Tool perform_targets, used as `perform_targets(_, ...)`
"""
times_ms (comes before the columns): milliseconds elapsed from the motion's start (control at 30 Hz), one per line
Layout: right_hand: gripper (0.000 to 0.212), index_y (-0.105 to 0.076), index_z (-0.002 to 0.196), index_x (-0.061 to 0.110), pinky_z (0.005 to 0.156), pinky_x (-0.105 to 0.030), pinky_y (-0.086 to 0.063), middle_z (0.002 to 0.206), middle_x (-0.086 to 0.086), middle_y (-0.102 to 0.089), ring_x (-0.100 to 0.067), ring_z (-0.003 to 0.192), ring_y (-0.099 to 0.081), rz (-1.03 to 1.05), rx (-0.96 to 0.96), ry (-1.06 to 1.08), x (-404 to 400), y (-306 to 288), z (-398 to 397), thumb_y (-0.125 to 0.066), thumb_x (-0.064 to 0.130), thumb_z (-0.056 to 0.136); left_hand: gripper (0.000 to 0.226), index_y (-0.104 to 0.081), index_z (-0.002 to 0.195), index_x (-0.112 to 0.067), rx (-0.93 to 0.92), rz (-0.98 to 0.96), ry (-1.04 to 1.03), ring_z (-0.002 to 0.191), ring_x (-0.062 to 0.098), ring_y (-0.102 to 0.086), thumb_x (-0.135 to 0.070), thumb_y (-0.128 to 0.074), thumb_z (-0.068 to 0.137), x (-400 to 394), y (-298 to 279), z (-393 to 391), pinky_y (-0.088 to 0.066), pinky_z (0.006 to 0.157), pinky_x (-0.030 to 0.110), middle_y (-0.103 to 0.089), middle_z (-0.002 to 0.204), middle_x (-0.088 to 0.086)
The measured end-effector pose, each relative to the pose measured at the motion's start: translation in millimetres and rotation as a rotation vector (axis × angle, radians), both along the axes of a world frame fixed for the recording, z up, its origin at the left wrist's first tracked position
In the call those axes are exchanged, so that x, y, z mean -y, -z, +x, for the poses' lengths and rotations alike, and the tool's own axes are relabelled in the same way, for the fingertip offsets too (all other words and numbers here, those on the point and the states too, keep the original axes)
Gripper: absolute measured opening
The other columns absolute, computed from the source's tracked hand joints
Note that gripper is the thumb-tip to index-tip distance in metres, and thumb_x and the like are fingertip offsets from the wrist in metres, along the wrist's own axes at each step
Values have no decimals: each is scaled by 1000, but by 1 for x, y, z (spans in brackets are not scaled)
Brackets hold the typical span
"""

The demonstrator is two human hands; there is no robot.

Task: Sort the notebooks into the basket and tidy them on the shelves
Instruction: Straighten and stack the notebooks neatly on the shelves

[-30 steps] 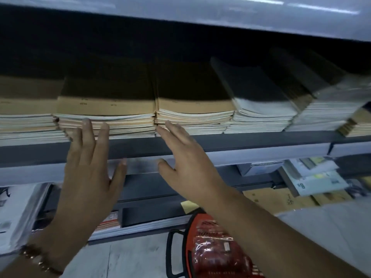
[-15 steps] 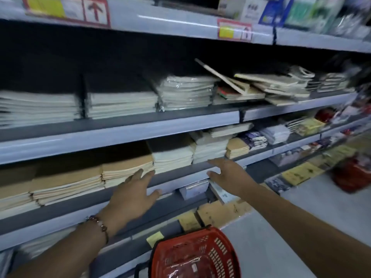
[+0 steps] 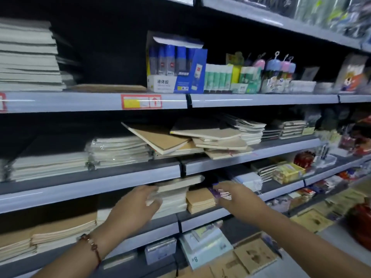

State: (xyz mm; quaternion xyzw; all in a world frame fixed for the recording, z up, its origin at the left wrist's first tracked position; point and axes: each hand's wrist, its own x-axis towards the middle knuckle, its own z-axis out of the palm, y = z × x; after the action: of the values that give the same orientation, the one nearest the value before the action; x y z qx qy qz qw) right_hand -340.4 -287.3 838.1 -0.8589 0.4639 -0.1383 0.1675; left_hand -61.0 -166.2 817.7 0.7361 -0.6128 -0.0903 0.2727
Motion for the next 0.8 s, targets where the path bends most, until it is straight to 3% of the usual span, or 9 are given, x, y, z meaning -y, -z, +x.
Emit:
perform_targets(100, 40, -58, 135, 31, 82, -16, -41, 135, 12, -55, -6, 113, -56, -24, 150, 1, 23, -30, -19, -60, 37, 96, 39, -53, 135, -39, -113, -212, -106, 109, 5, -55, -48, -54, 97, 14, -40, -26, -42, 82, 25, -51, 122, -17)
perform_targets(200, 35, -61, 131, 32, 75, -14, -41, 126, 14, -59, 2, 96, -55, -60, 281, -28, 38, -51, -19, -61, 34, 96, 43, -51, 137, -37, -141, -353, -182, 112, 8, -53, -45, -58, 95, 28, -64, -26, -46, 87, 30, -49, 127, -14)
perform_targets(267, 34, -61, 129, 33, 87, -17, -40, 124, 19, -56, 3, 107, -52, -99, 323, -43, 44, -59, -10, -61, 32, 96, 52, -47, 141, -34, -23, -376, -230, 119, 15, -49, -43, -63, 92, 38, -71, -17, -46, 91, 33, -44, 134, -9)
perform_targets(367, 33, -63, 127, 33, 101, -21, -40, 124, 21, -58, 0, 119, -51, -117, 378, -84, 48, -68, 15, -63, 30, 95, 61, -53, 139, -25, 340, -388, -273, 125, 29, -44, -34, -75, 82, 53, -75, 0, -44, 100, 42, -43, 139, 7)
perform_targets(467, 37, -61, 131, 30, 97, -22, -41, 129, 14, -57, -8, 116, -55, -188, 330, -121, 58, -72, 43, -63, 29, 93, 63, -63, 131, -22, 584, -331, -234, 130, 41, -43, -26, -82, 70, 75, -74, 21, -37, 108, 54, -48, 142, 18)
perform_targets(600, 45, -59, 134, 23, 104, -28, -40, 132, 2, -57, -19, 121, -54, -300, 249, -101, 84, -75, 69, -65, 27, 90, 56, -69, 123, -25, 697, -254, -157, 126, 39, -52, -16, -79, 69, 99, -72, 35, -27, 114, 55, -65, 127, 10)
perform_targets(700, 54, -55, 138, 22, 111, -35, -36, 138, -3, -54, -24, 130, -48, -402, 110, -69, 107, -70, 76, -67, 32, 86, 58, -70, 118, -22, 729, -286, -105, 109, 32, -62, -5, -77, 63, 109, -69, 38, -39, 107, 48, -69, 114, 6)
perform_targets(800, 62, -47, 144, 27, 115, -36, -29, 147, -2, -47, -23, 138, -39, -411, -10, -59, 125, -70, 72, -67, 37, 86, 55, -68, 114, -20, 772, -297, -132, 94, 31, -60, -2, -73, 62, 111, -68, 29, -42, 90, 43, -67, 101, 6)
